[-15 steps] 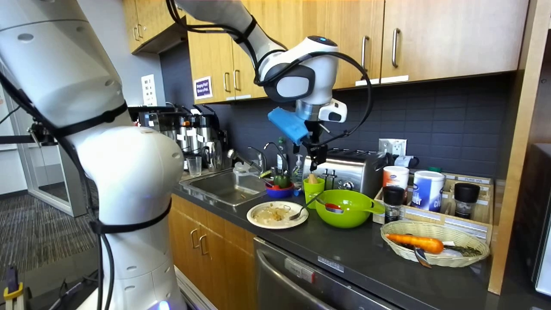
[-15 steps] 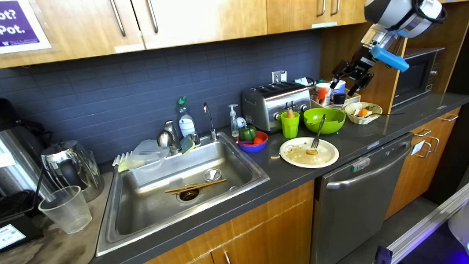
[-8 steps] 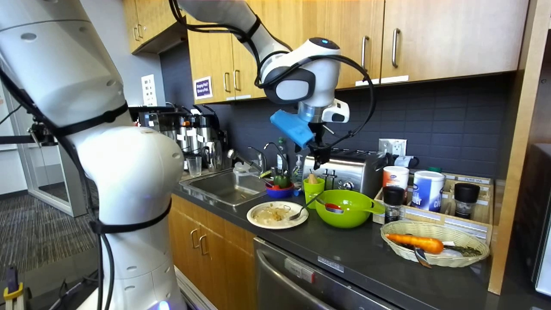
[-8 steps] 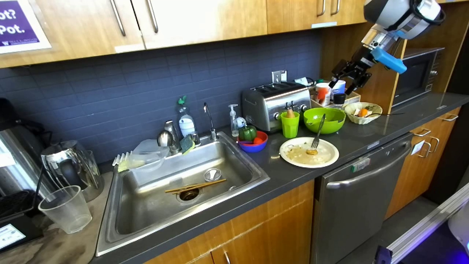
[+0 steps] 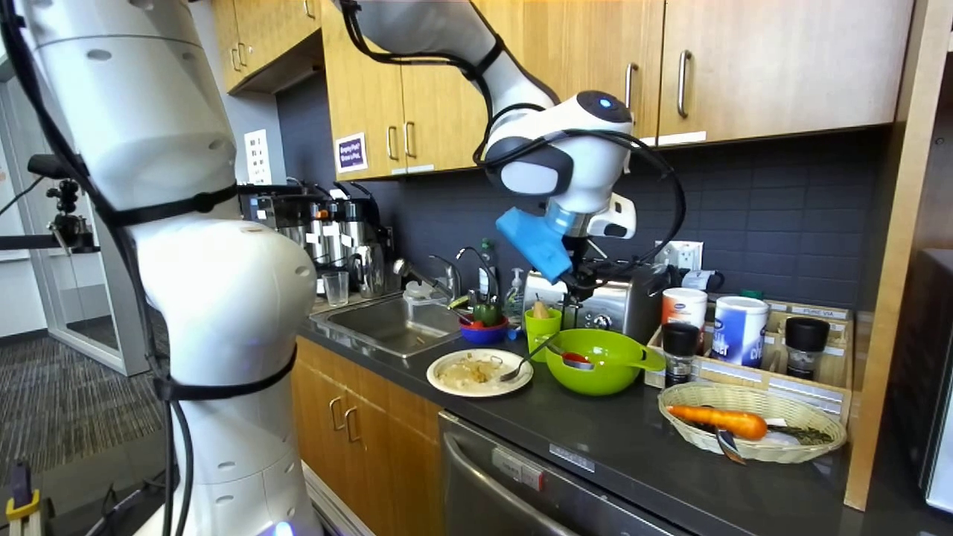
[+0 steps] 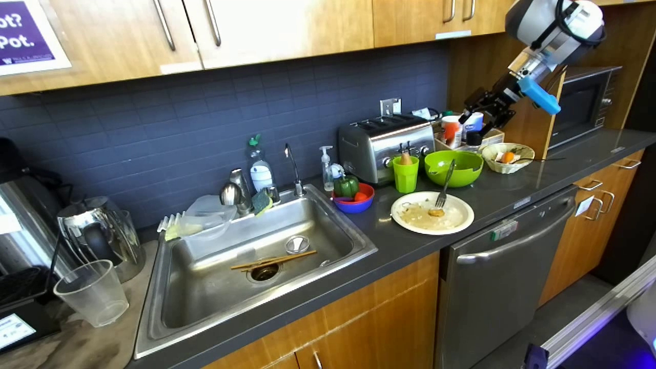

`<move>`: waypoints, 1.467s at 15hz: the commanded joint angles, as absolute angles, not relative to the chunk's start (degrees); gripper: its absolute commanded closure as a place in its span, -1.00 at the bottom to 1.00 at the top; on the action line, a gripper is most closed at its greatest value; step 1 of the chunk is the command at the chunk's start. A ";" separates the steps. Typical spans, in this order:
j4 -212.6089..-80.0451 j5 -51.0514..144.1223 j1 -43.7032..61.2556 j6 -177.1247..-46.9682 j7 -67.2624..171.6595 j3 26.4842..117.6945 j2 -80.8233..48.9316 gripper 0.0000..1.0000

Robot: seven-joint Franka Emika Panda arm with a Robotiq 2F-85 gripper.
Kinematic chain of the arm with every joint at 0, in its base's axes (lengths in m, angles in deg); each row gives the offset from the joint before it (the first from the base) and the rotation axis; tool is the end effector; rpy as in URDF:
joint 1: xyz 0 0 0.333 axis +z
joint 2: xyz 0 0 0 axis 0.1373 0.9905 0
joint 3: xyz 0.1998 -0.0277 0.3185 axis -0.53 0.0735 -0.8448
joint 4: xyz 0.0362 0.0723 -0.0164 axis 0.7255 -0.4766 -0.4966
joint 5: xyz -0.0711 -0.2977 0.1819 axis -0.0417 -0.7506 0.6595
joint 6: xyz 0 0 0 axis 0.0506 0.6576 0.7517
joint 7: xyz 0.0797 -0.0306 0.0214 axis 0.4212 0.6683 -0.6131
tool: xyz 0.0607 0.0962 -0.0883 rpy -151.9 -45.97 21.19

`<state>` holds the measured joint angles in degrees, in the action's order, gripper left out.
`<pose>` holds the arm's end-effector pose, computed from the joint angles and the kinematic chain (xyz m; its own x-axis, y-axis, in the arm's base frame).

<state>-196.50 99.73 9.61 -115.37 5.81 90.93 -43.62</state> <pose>0.4123 -0.1372 0.4220 0.8830 -0.3576 0.3041 -0.1413 -0.8203 -0.5543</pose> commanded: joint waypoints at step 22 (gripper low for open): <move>-182.70 111.43 -6.71 -90.02 -5.08 82.27 -21.83 -1.00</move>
